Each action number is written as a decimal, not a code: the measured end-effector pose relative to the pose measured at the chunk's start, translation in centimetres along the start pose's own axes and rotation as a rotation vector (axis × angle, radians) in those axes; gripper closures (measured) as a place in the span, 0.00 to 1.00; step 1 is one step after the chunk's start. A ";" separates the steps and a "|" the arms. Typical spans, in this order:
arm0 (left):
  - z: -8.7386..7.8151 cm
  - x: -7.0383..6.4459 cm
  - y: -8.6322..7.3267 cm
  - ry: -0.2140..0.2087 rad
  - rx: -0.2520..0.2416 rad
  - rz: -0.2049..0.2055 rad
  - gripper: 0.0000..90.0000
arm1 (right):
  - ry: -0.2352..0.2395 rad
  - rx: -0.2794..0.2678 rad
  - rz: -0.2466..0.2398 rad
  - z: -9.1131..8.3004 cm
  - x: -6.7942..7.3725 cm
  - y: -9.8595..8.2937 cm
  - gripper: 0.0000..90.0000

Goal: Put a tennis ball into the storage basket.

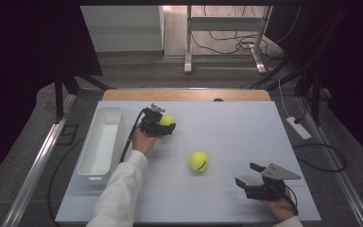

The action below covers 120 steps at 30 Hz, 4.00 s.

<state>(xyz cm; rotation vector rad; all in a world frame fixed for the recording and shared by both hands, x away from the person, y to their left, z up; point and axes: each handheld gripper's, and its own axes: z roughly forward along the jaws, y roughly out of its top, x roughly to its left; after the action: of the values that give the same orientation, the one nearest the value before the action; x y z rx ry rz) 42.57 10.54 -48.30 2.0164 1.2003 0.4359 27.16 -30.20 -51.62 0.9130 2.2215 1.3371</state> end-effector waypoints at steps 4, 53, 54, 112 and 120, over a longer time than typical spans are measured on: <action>-0.5 0.0 -0.1 -0.009 -0.021 -0.008 0.31 | -0.001 -0.002 0.000 0.0 0.0 0.0 0.17; -5.5 -0.1 -0.1 -0.007 -0.111 -0.036 0.31 | -0.007 -0.003 -0.001 0.0 0.0 0.0 0.17; -5.7 -0.1 -0.1 -0.006 -0.116 -0.037 0.31 | -0.007 -0.003 -0.001 0.0 0.0 0.0 0.17; -10.4 -0.3 0.3 -0.013 -0.192 -0.002 0.31 | -0.017 -0.002 -0.005 0.0 0.1 0.1 0.17; -11.3 0.0 0.3 -0.004 -0.200 -0.005 0.31 | -0.019 -0.001 -0.006 0.0 0.1 0.1 0.17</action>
<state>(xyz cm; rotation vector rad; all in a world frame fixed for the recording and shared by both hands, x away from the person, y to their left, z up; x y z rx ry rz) 35.88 15.21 -40.52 1.8418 1.1130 0.5282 27.15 -30.13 -51.58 0.9148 2.2071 1.3212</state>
